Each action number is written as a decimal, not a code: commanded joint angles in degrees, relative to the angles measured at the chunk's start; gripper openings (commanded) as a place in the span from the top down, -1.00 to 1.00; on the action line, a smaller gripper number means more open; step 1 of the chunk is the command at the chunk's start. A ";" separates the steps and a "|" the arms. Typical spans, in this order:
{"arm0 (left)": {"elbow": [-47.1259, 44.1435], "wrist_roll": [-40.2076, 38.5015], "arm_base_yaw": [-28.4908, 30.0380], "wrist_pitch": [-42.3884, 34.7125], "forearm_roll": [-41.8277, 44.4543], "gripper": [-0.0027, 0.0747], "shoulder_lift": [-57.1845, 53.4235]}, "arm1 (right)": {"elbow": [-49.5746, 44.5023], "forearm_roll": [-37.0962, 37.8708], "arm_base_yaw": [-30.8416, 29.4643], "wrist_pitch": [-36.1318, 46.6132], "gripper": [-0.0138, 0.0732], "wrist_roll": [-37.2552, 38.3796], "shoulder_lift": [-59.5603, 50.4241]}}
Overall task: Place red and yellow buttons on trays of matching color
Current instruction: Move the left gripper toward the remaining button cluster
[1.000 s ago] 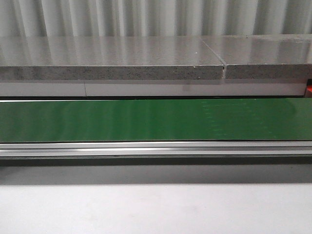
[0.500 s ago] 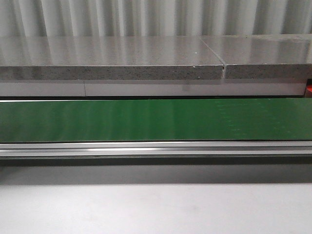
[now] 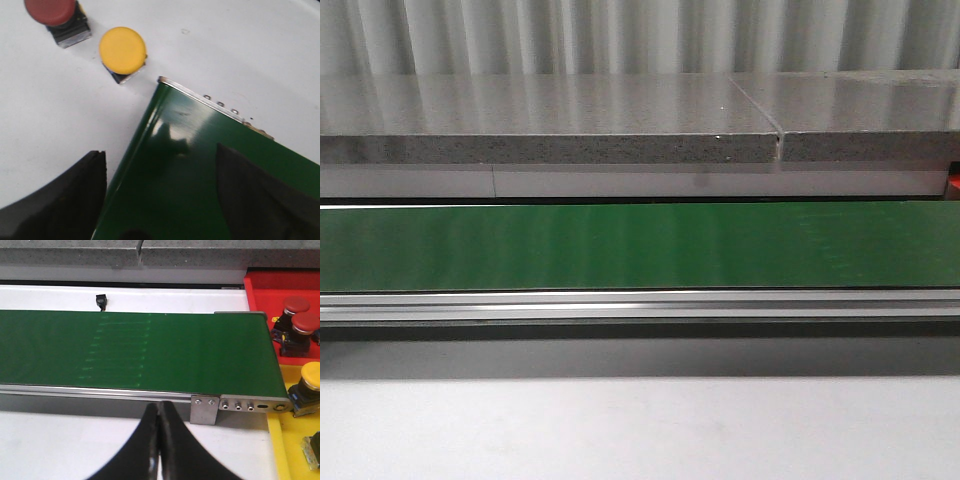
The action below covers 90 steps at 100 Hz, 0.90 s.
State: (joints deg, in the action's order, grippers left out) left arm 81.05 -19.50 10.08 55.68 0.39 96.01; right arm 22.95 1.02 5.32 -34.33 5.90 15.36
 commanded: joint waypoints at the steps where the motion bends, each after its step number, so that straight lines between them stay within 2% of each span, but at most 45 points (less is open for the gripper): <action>1: 4.95 -2.85 1.59 2.29 -0.72 -0.26 0.42 | 1.36 0.35 0.18 4.54 0.84 -0.40 0.36; 15: 9.48 -6.80 3.52 5.78 -2.93 -0.26 4.61 | 1.36 0.35 0.18 4.54 0.84 -0.40 0.36; 31: 12.67 -9.48 4.03 6.37 -4.69 -0.26 8.52 | 1.36 0.35 0.18 4.54 0.84 -0.40 0.36; 58: 14.73 -11.26 4.60 3.41 -5.23 -0.31 12.79 | 1.36 0.35 0.18 4.54 0.84 -0.40 0.36; 90: 14.72 -12.63 7.97 -0.12 -8.36 -0.33 14.96 | 1.36 0.35 0.18 4.54 0.84 -0.40 0.36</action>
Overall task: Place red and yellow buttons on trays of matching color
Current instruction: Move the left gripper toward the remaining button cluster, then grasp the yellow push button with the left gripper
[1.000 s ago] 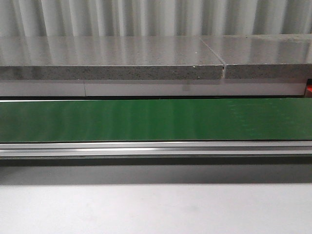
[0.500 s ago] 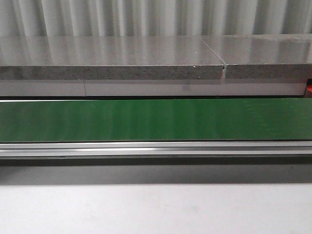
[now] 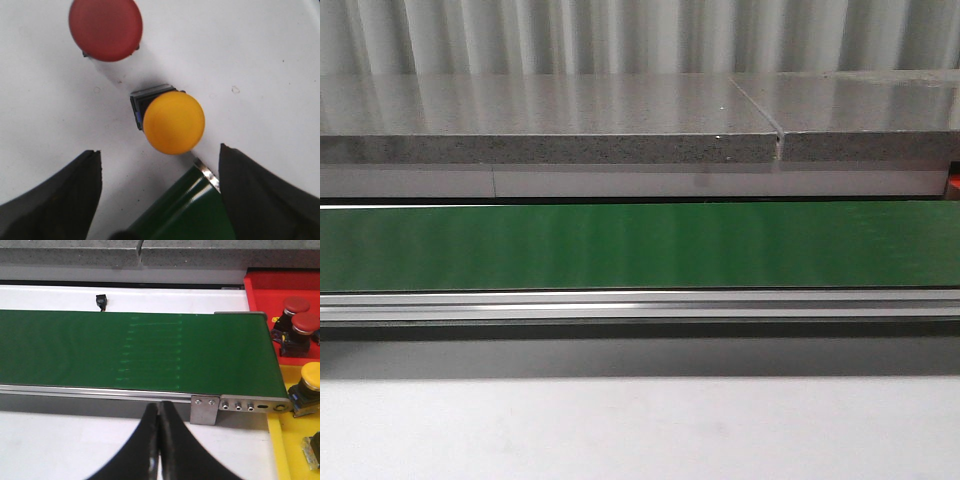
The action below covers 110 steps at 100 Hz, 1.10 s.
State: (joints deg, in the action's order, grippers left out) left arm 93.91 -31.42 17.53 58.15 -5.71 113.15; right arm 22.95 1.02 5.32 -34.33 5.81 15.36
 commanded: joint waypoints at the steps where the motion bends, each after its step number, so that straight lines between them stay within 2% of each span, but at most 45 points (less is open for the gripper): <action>1: 1.85 -0.70 0.52 -2.59 -2.38 -0.33 -2.02 | 1.36 0.35 0.18 4.54 0.84 -0.31 0.36; 28: 1.85 -0.50 0.41 -6.92 -7.20 -0.32 0.74 | 1.36 0.35 0.18 4.54 0.84 -0.31 0.36; 73: 1.85 -0.35 0.41 -5.73 -7.10 -0.29 3.11 | 1.36 0.35 0.18 4.54 0.84 -0.31 0.36; 83: 1.96 -0.35 0.41 -5.73 -7.10 -0.15 3.11 | 1.36 0.35 0.18 4.54 0.84 -0.31 0.36; 102: 1.96 -0.35 0.41 -5.12 -7.10 0.33 3.11 | 1.36 0.35 0.18 4.54 0.84 -0.31 0.36; 110: 2.08 1.17 0.41 -5.22 -6.97 0.46 3.11 | 1.36 0.35 0.18 4.54 0.84 -0.31 0.36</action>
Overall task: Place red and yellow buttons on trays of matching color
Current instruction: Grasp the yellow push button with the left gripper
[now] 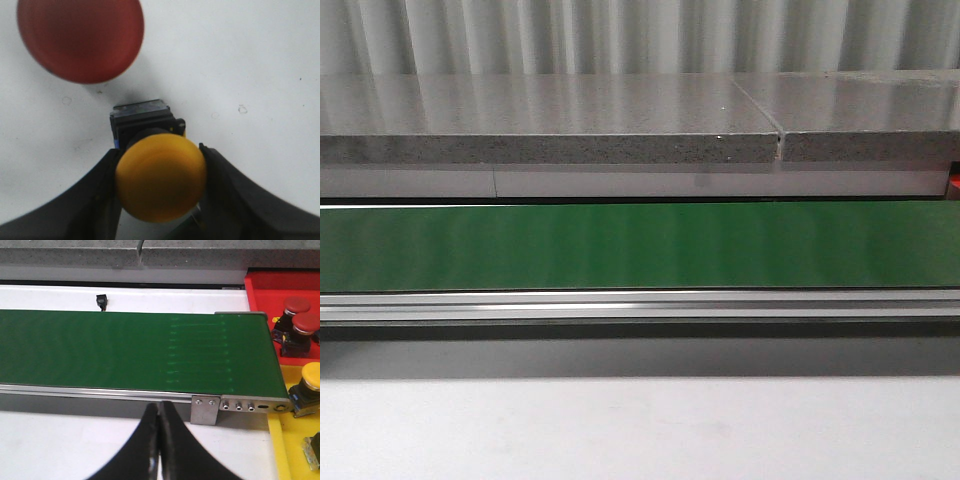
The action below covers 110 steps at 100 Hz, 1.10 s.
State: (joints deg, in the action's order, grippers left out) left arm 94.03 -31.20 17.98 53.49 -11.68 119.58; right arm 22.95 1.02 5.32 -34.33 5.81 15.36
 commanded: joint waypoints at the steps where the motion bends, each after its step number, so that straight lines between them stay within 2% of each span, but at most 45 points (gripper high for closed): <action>1: 1.94 1.15 -0.05 -0.57 -0.87 0.47 -3.32 | 1.36 0.35 0.18 4.54 0.84 -0.31 0.36; 19: 3.76 2.74 -0.05 2.36 0.46 0.50 -4.08 | 1.36 0.35 0.18 4.54 0.84 -0.31 0.36; 32: 4.39 10.04 -0.05 4.72 2.16 0.50 -6.69 | 1.36 0.35 0.18 4.54 0.84 -0.31 0.36; 62: 3.82 17.43 -1.05 11.47 8.50 0.50 -13.89 | 1.36 0.35 0.18 4.54 0.84 -0.31 0.36; 94: -6.56 19.30 -5.14 9.01 8.50 0.50 -24.25 | 1.36 0.35 0.18 4.54 0.84 -0.31 0.36; 110: -10.38 19.40 -5.62 8.45 6.49 0.50 -26.05 | 1.36 0.35 0.18 4.54 0.84 -0.31 0.36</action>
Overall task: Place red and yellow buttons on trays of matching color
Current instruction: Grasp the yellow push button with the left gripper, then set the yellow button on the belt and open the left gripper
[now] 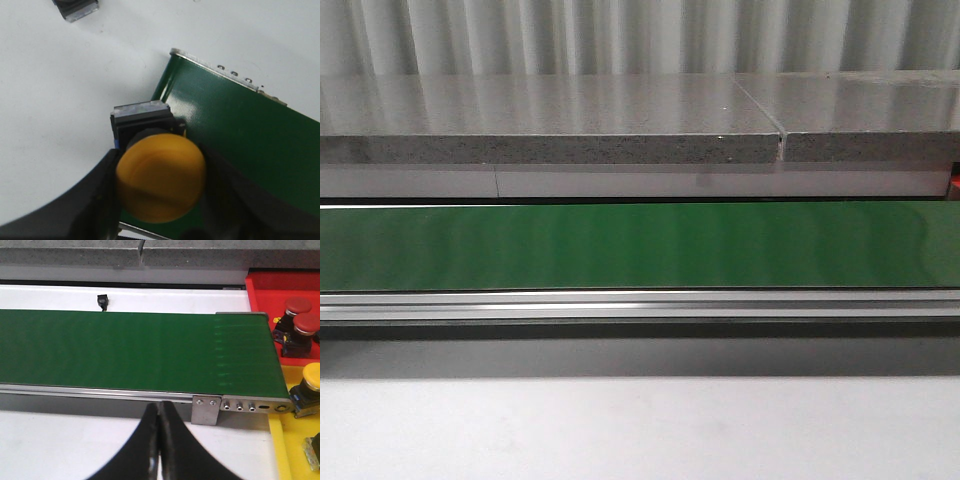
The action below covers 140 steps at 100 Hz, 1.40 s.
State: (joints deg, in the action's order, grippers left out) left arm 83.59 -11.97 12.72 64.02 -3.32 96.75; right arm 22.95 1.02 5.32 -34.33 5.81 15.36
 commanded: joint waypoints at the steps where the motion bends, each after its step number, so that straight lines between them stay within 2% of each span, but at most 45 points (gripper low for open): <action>1: 0.08 0.19 -0.36 -2.08 -2.06 0.50 -3.23 | 1.36 0.35 0.18 4.54 0.84 -0.31 0.36; 14: -2.01 1.29 -0.49 -2.54 -4.44 0.50 -3.01 | 1.36 0.35 0.18 4.54 0.84 -0.31 0.36; 66: -2.76 1.63 -0.49 -1.70 -4.40 0.48 0.54 | 1.36 0.35 0.18 4.54 0.84 -0.31 0.36; 75: -2.76 2.77 -0.49 -1.92 -4.64 0.29 0.42 | 1.36 0.35 0.18 4.54 0.84 -0.31 0.36; 90: -2.76 2.77 -0.49 -2.17 -4.84 -0.41 0.21 | 1.36 0.35 0.18 4.54 0.84 -0.31 0.36; 95: -2.76 2.77 -0.49 -2.87 -4.84 -0.52 -0.06 | 1.36 0.35 0.18 4.54 0.84 -0.31 0.36; 122: 0.65 2.77 -0.38 -5.37 -10.73 -0.53 -2.94 | 1.36 0.35 0.18 4.54 0.84 -0.31 0.36; 140: 4.87 2.77 1.01 -5.27 -10.96 -0.53 -3.03 | 1.36 0.35 0.18 4.54 0.84 -0.31 0.36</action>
State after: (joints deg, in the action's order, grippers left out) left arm 85.45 -9.28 12.68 60.55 -12.87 96.67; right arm 22.95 1.02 5.32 -34.33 5.81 15.36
